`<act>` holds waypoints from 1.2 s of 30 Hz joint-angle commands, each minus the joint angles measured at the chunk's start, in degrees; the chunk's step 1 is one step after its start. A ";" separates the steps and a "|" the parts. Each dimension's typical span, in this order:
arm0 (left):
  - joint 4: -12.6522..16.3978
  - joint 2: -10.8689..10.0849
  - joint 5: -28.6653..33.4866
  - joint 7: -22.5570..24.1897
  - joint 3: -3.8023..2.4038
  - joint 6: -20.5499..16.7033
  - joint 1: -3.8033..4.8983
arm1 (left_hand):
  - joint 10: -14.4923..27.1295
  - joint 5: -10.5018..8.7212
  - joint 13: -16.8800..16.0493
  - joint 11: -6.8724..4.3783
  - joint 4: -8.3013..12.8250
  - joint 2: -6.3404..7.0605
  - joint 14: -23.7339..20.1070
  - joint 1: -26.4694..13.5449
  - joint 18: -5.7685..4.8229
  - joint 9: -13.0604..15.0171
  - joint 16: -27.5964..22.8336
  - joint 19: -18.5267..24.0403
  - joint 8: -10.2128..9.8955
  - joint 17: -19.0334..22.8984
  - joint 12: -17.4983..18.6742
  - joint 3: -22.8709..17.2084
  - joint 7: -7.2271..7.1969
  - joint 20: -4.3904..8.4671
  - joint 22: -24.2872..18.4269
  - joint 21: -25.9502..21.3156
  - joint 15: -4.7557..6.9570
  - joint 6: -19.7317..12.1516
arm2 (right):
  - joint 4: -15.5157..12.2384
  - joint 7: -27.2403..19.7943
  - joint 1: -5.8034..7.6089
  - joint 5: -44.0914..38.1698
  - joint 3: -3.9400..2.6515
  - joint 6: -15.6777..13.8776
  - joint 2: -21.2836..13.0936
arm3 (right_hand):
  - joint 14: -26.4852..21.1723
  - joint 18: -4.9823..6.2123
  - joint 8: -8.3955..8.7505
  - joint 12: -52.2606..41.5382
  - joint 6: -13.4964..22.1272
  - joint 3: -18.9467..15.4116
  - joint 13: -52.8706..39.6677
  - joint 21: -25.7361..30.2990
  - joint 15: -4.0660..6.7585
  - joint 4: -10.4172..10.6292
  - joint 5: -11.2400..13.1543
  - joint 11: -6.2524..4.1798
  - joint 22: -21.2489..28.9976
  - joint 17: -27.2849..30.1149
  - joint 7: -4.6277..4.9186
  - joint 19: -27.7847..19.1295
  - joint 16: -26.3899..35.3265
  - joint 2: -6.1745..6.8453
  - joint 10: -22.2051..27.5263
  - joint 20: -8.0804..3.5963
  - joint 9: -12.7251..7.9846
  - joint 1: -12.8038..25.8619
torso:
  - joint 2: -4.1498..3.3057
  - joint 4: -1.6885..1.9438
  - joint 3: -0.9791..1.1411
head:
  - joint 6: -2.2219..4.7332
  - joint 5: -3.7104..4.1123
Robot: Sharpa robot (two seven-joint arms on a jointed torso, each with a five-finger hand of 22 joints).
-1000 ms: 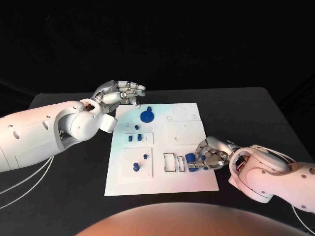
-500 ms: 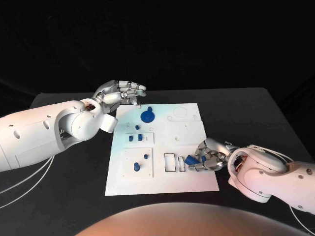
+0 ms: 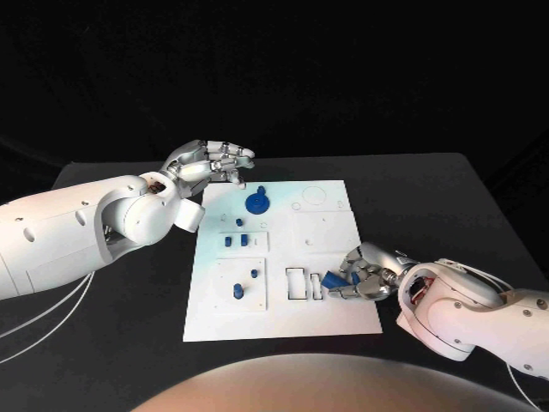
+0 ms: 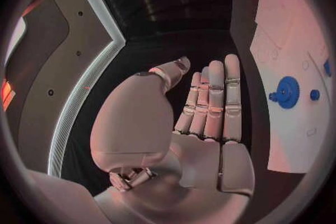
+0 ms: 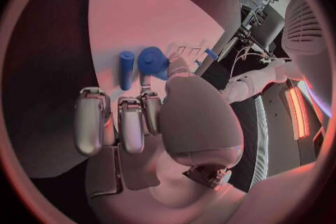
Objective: Assemble the parts on the task board
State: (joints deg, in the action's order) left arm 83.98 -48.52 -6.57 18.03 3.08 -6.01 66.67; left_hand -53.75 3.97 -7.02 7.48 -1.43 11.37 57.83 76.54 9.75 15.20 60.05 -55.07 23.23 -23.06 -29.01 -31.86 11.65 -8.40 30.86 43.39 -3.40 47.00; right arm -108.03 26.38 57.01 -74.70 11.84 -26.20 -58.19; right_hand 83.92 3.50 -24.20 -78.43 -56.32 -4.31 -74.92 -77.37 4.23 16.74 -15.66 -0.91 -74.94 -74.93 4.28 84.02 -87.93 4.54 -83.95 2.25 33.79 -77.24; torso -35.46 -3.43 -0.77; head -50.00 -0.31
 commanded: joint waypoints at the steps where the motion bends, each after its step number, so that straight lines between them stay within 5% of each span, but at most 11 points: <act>1: 0.05 0.04 0.10 0.46 -0.04 0.88 0.00 | 0.44 -0.14 0.02 0.13 0.07 -0.30 -0.39 -0.19 0.71 0.07 -0.07 -0.05 0.25 0.00 -0.24 0.30 -0.16 -0.31 -0.07 -0.25 -0.03 -0.36 | -1.10 -2.65 0.20 4.41 0.00 -3.55 -0.57 | 4.99 -0.50 -0.26 -0.25 -1.79 0.44 -3.59 -0.42 0.41 0.02 -0.10 -0.28 -7.18 -9.54 -1.27 0.74 -0.29 -2.27 -0.11 -0.49 0.55 -1.98 | 0.06 -0.02 0.00 | 0.00 0.00; 12: -0.08 0.22 0.10 0.45 -0.03 0.98 -0.05 | 0.44 -0.14 0.02 0.13 0.07 -0.30 -0.39 -0.19 0.71 0.07 -0.07 -0.05 0.25 0.00 -0.24 0.30 -0.16 -0.31 -0.07 -0.25 -0.03 -0.36 | -3.56 -5.34 2.28 10.75 -0.16 -5.06 -1.15 | 5.11 -0.60 -0.86 -0.74 -3.30 1.02 -4.26 -0.89 0.89 0.02 -0.08 -0.87 -7.59 -10.17 -1.98 0.96 -0.50 -3.33 -0.66 -0.93 1.12 -0.56 | -0.01 0.13 -0.03 | 0.00 0.11; 16: 0.05 0.02 0.10 0.46 -0.03 0.88 -0.05 | 0.44 -0.14 0.02 0.13 0.07 -0.30 -0.39 -0.19 0.71 0.07 -0.07 -0.05 0.25 0.00 -0.24 0.30 -0.16 -0.31 -0.07 -0.25 -0.03 -0.36 | -3.60 -5.23 2.38 11.38 -0.16 -4.53 -1.02 | 5.13 -0.65 -0.94 -0.84 -3.42 1.10 -4.37 -1.09 0.94 0.01 -0.08 -0.93 -7.73 -10.28 -2.05 1.05 -0.53 -3.42 -0.74 -0.97 1.20 -0.48 | -0.02 0.18 -0.15 | 0.00 0.07; 36: 0.42 -0.23 0.10 0.31 -0.02 1.04 -0.06 | 0.44 -0.14 0.02 0.13 0.07 -0.30 -0.39 -0.19 0.71 0.07 -0.07 -0.05 0.25 0.00 -0.24 0.30 -0.16 -0.31 -0.07 -0.25 -0.03 -0.36 | 0.22 -1.96 1.51 12.21 -0.13 1.30 5.66 | 5.16 -0.61 -2.79 -1.42 -4.41 -0.14 -5.26 -0.86 1.44 0.07 0.09 -1.47 -7.80 -10.43 -2.66 0.96 -0.56 -3.04 -1.29 -1.47 2.73 3.92 | -0.09 0.05 -0.07 | 0.00 -0.64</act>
State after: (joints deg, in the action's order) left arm 84.20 -48.79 -6.57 18.01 3.10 -5.92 66.61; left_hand -53.76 3.97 -7.02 7.48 -1.43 11.37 57.83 76.54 9.75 15.18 60.05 -55.07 23.23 -23.06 -29.01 -31.86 11.65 -8.40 30.87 43.39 -3.40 47.00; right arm -107.98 23.24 58.61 -62.54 11.71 -27.14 -52.78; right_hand 84.13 3.50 -24.19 -79.53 -56.84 -4.09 -74.91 -78.38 5.25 16.82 -15.26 -2.04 -74.92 -74.93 4.81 84.01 -88.14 1.34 -84.04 1.02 33.62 -74.02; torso -35.52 -3.31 -0.86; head -50.00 -0.87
